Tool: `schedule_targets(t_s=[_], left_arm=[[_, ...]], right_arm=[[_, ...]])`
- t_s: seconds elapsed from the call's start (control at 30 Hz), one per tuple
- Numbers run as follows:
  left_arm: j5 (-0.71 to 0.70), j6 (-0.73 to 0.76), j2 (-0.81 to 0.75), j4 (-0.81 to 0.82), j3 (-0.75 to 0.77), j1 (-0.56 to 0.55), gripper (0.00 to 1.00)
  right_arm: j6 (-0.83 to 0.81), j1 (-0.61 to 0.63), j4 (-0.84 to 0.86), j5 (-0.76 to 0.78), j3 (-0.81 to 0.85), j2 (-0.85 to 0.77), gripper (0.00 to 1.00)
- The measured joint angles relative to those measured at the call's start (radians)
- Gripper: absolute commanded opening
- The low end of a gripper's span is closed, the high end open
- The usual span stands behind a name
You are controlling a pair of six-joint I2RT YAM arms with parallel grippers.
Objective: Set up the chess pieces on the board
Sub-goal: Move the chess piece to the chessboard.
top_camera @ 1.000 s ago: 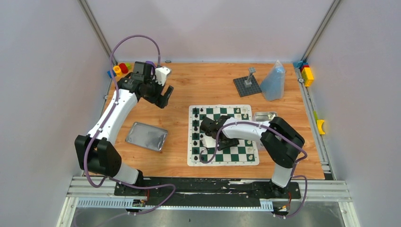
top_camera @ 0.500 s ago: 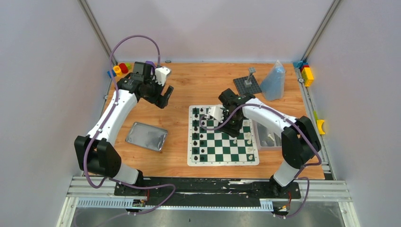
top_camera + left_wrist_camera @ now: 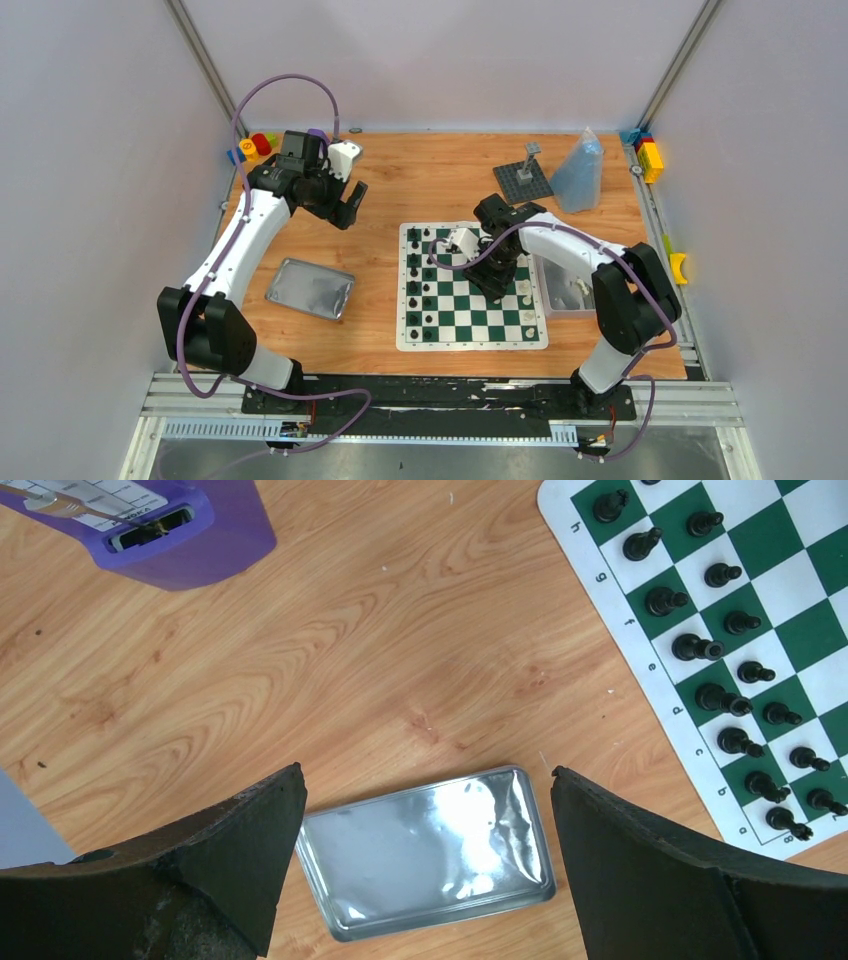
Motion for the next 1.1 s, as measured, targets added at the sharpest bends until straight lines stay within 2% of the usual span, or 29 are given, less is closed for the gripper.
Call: schedule_targets(t_s=[0.37, 0.63, 0.83, 1.0, 1.1], left_arm=[[0.005, 0.0, 0.0, 0.001, -0.005, 0.0, 1.0], [0.009, 0.0, 0.0, 0.001, -0.008, 0.0, 1.0], [0.011, 0.0, 0.0, 0.001, -0.008, 0.0, 1.0], [0.011, 0.0, 0.0, 0.001, -0.008, 0.0, 1.0], [0.012, 0.0, 0.0, 0.001, -0.008, 0.0, 1.0]], right_arm=[[0.013, -0.012, 0.053, 0.014, -0.027, 0.042, 0.42], [0.013, -0.023, 0.064, 0.026, -0.039, 0.069, 0.28], [0.013, -0.027, 0.07, 0.028, -0.04, 0.069, 0.06], [0.013, -0.04, 0.069, 0.029, -0.039, 0.069, 0.0], [0.011, -0.058, 0.067, 0.032, -0.039, 0.069, 0.0]])
